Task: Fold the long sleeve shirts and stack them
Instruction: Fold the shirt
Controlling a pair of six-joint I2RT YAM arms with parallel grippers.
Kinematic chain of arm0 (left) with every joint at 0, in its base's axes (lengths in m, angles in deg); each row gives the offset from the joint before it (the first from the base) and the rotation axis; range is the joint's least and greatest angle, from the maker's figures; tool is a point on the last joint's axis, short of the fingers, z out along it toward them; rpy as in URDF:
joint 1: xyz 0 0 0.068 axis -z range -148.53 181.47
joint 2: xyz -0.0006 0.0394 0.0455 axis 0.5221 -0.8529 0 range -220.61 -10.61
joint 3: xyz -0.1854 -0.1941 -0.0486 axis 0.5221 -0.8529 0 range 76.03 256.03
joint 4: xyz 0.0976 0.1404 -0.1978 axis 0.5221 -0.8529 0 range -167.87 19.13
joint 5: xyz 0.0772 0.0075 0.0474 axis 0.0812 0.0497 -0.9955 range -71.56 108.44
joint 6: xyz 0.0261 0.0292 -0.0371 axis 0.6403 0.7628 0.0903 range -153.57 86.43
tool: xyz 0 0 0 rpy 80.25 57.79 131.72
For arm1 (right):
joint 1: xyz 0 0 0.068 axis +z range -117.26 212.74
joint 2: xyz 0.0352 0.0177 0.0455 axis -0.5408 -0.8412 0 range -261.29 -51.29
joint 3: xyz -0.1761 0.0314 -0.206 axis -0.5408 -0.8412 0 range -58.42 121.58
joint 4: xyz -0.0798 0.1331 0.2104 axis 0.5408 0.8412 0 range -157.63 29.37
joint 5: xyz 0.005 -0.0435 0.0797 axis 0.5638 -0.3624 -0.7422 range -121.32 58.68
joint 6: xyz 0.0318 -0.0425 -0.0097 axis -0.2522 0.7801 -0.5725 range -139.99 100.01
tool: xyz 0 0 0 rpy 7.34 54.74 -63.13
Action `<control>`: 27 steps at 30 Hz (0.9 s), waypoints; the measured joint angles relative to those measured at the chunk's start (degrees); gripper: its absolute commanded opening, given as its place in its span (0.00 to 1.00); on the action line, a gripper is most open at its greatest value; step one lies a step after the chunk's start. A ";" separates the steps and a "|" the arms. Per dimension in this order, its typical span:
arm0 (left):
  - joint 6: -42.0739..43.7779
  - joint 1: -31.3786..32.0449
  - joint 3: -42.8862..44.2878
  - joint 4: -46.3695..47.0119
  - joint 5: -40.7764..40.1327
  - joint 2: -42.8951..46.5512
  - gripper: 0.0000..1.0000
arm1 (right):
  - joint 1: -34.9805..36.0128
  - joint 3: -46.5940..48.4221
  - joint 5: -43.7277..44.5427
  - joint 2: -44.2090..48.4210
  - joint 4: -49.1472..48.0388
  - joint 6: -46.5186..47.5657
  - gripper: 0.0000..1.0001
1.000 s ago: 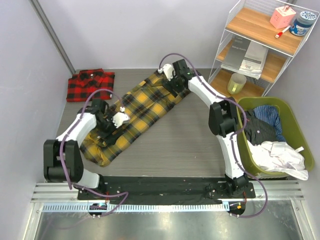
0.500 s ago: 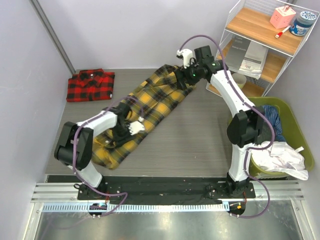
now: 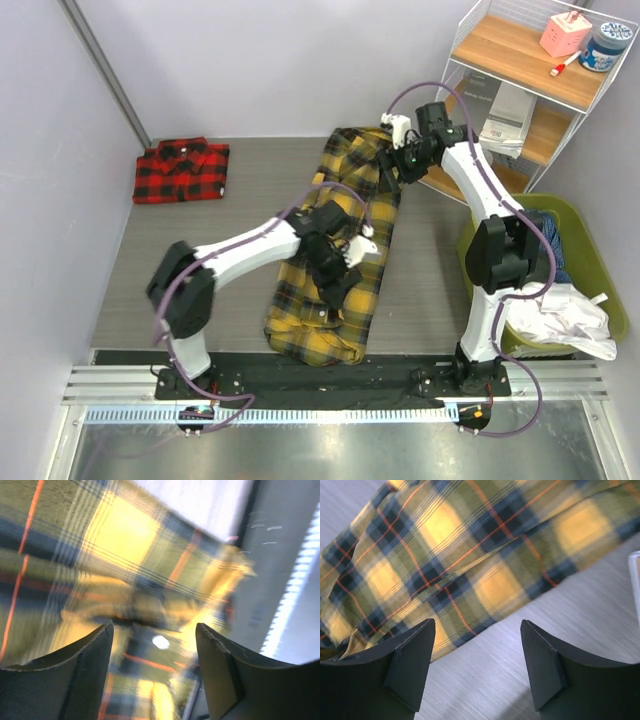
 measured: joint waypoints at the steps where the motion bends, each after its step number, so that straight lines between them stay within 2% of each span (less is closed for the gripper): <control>1: -0.50 -0.98 -1.01 -0.15 2.16 2.71 0.70 | 0.48 -1.20 -0.46 0.00 -0.09 0.31 0.72; 5: -2.05 -7.91 -5.51 -0.17 7.85 17.59 0.70 | 3.26 -4.24 -1.51 -0.94 -0.17 1.07 0.70; 9: -3.82 -19.61 -7.98 0.68 12.09 25.75 0.72 | 7.54 -4.15 -1.53 -4.46 -1.64 1.14 0.68; 13: -6.12 -29.75 -12.02 0.59 13.20 28.22 0.74 | 12.20 0.68 0.35 -11.04 -2.91 1.11 0.68; 18: -7.56 -38.60 -15.41 -0.22 11.10 31.43 0.76 | 15.93 7.32 2.80 -18.97 -5.42 1.40 0.68; 21: -7.91 -43.50 -15.61 -0.52 9.40 34.75 0.77 | 17.62 8.24 3.15 -22.73 -5.75 3.04 0.67; 27: -8.92 -48.39 -15.96 -0.44 7.67 38.27 0.77 | 20.74 7.26 1.70 -23.96 -4.76 10.10 0.67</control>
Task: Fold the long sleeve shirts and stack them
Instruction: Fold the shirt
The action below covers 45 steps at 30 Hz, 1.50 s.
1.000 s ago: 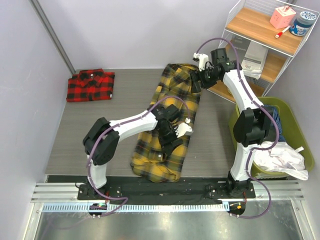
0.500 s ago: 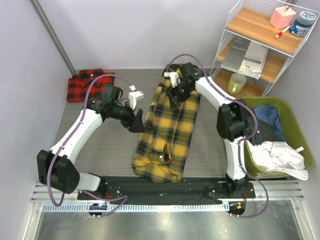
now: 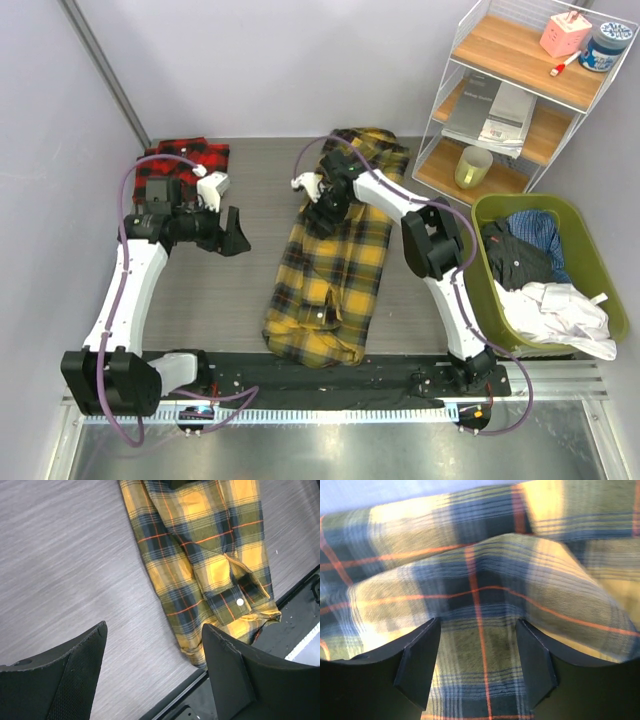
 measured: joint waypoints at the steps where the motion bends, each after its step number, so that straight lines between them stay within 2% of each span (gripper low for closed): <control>1: -0.50 -0.04 -0.52 0.20 0.02 0.42 0.77 | 0.83 -1.90 0.20 1.01 -0.63 2.01 0.67; 9: -4.02 -0.07 -6.60 1.36 0.98 3.50 0.77 | 12.17 -18.27 -2.78 11.19 2.58 16.61 0.67; 14: -7.06 -0.07 -9.97 5.57 2.01 3.26 0.74 | 14.67 -22.71 -6.12 14.95 7.72 18.60 0.71; 18: -10.91 1.81 -10.93 11.65 2.38 -1.20 0.69 | 7.41 -22.82 -9.86 19.26 8.87 14.64 0.70; 21: -13.20 7.67 -10.47 16.79 1.42 -8.09 0.62 | -1.68 -23.08 -11.17 23.78 7.93 9.68 0.62; 22: -14.05 9.40 -10.36 17.94 1.29 -10.10 0.59 | -4.46 -23.45 -11.23 24.94 7.54 8.07 0.56; 24: -15.96 13.40 -9.68 20.76 0.70 -15.08 0.56 | -9.49 -25.31 -11.32 26.80 6.34 4.85 0.53; 25: -17.16 14.99 -9.38 22.21 0.50 -17.35 0.51 | -11.67 -26.88 -11.28 27.34 6.03 2.64 0.50; 27: -18.84 17.38 -8.48 24.13 0.42 -21.46 0.47 | -13.18 -29.64 -10.95 27.34 5.44 -0.26 0.46; 31: -21.55 20.48 -5.33 27.87 0.11 -30.10 0.33 | -12.33 -32.79 -10.49 25.38 4.68 -4.76 0.41; 35: -23.43 20.04 -2.54 29.57 -1.16 -36.39 0.29 | -11.30 -32.22 -8.57 21.07 1.18 -8.20 0.38; 40: -25.77 16.02 -0.24 29.88 -0.24 -41.62 0.26 | -11.52 -25.33 -7.21 13.94 1.38 -10.78 0.34; 45: -26.53 11.80 6.67 29.09 0.63 -46.77 0.26 | -11.98 -13.09 -6.03 6.67 0.50 -12.02 0.35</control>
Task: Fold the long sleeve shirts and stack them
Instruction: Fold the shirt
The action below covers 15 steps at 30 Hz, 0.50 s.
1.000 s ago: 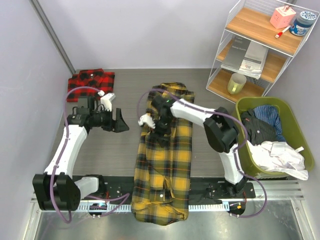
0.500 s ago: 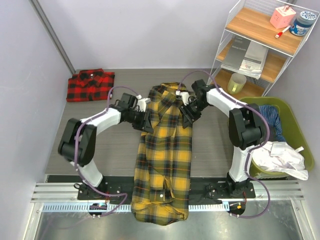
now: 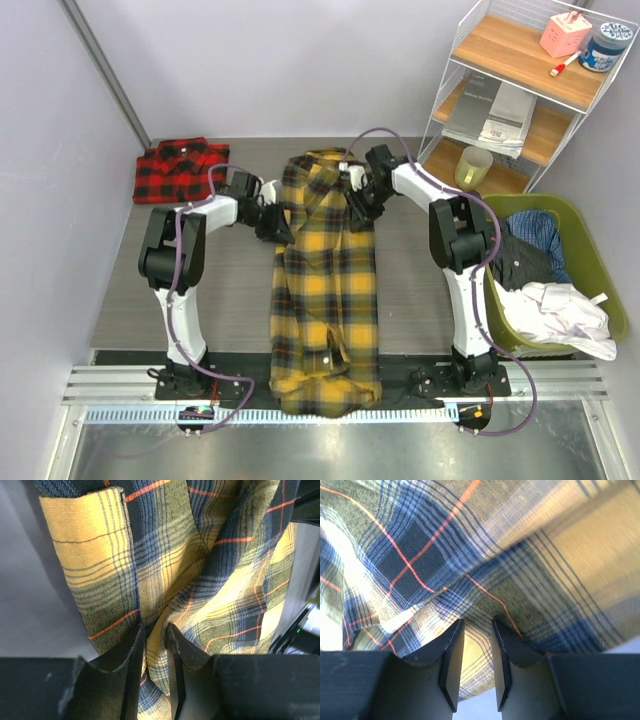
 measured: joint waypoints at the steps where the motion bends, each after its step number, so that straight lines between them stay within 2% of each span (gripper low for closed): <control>1: 0.04 -0.57 1.60 -0.44 0.11 -1.14 0.26 | -0.24 2.49 -0.04 -1.55 -0.39 -0.37 0.36; 9: -0.22 -3.32 16.81 -4.74 0.48 -10.62 0.28 | -1.46 12.81 0.04 -7.78 -3.89 -1.81 0.45; 14: -0.61 -3.78 20.13 -5.16 0.83 -12.26 0.48 | -1.40 16.46 0.28 -9.70 -4.85 -2.25 0.54; 15: -0.70 -3.78 20.15 -5.01 1.42 -12.22 0.52 | -1.36 16.85 0.37 -9.79 -4.90 -2.25 0.59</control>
